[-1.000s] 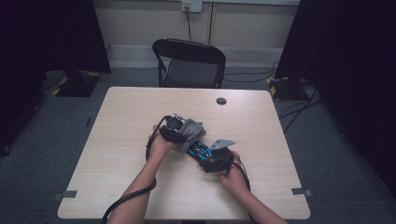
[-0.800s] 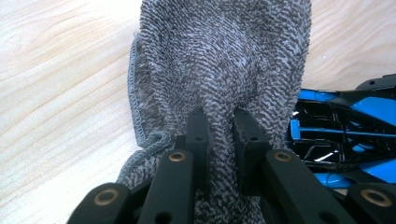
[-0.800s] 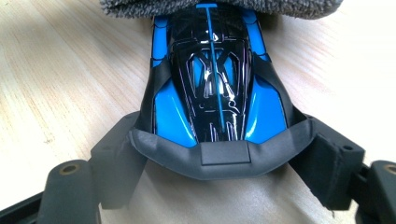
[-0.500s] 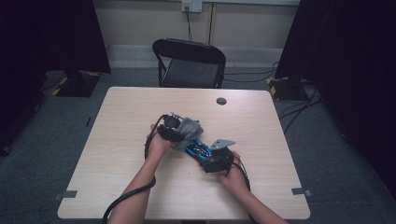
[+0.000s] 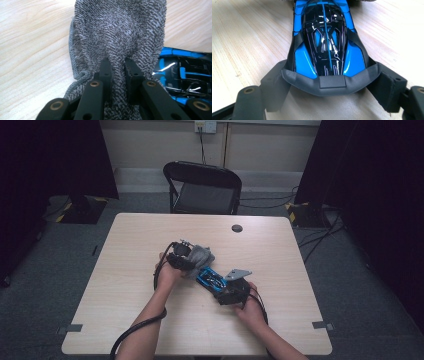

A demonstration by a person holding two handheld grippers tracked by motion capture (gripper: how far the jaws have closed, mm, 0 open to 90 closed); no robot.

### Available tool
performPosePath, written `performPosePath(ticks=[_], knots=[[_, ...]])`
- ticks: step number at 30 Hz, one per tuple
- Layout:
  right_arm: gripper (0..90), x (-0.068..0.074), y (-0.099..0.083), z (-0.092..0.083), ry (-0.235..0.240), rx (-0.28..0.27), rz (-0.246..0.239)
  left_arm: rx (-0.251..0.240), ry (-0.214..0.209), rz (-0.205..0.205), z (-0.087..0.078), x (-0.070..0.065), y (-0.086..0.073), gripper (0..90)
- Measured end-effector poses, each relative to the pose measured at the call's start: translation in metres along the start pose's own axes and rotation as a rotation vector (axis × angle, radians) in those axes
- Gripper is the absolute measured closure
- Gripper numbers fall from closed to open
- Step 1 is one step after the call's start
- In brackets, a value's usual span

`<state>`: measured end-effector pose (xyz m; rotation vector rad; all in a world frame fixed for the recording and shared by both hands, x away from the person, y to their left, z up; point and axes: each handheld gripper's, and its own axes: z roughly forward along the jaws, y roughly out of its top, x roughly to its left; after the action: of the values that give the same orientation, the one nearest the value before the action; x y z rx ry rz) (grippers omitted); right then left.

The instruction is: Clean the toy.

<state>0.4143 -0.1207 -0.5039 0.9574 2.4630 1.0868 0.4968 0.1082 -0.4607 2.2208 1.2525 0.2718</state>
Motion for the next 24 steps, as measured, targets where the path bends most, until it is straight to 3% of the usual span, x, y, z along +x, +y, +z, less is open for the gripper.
performPosePath(ticks=[24], knots=[[23.6,0.000,0.000,0.000,0.000,0.001,0.000,0.026,0.070,-0.036,0.002,0.020,-0.007,79.0]])
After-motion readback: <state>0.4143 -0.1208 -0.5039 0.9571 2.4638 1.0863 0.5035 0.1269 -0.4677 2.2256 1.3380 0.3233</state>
